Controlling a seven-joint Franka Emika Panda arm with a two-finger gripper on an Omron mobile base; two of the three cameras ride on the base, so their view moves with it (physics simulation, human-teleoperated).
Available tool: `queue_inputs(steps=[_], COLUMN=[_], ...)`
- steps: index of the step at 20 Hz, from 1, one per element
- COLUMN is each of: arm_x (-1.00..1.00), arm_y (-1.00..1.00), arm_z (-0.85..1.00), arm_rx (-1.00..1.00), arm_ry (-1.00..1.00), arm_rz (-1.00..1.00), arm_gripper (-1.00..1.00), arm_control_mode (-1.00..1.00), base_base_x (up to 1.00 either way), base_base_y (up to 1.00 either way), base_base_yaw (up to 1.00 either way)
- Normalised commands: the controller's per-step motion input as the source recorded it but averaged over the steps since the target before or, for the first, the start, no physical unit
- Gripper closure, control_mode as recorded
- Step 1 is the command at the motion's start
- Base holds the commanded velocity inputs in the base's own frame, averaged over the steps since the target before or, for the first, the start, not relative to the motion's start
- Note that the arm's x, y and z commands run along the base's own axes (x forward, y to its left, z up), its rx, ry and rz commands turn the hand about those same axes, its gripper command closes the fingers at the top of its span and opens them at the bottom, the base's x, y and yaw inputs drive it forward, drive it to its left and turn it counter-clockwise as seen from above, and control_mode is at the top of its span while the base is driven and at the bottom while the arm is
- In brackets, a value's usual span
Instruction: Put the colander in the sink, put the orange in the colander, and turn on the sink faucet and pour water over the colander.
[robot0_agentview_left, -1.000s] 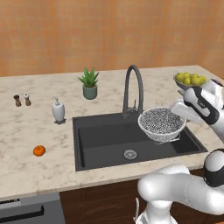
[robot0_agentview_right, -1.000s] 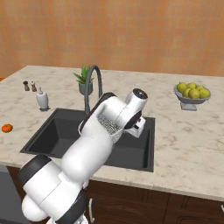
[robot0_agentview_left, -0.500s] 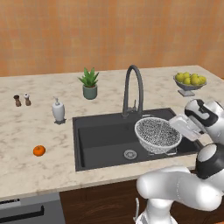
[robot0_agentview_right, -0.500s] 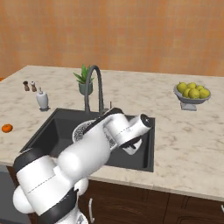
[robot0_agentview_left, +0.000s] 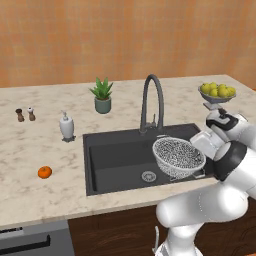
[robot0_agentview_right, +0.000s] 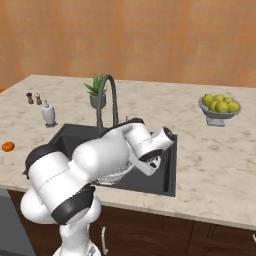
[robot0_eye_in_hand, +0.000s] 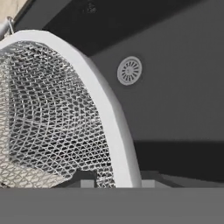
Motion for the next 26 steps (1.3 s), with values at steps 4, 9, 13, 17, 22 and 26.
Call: queue_inputs(steps=[4,9,13,17,22,26], arm_x=[-0.35,0.00,0.00,0.13,0.11,0.05], arm_y=[0.62,0.29,0.16,0.26,0.20,0.19], arm_z=[-0.22,-0.20,-0.18,-0.22,-0.18,-0.04], arm_rx=[-0.02,0.00,-0.05,-0.09,-0.21,-0.26], arm_ry=[-0.03,-0.02,-0.09,-0.07,-0.13,-0.32], arm_rz=[0.14,0.02,0.00,0.00,0.03,0.00], arm_gripper=[1.00,1.00,1.00,1.00,1.00,1.00], arm_control_mode=[-1.00,-1.00,-1.00,-1.00,-1.00,-1.00], base_base_x=[0.00,0.00,0.00,0.00,0.00,0.00], base_base_y=[0.00,0.00,0.00,0.00,0.00,0.00], base_base_yaw=[0.00,0.00,0.00,0.00,0.00,0.00])
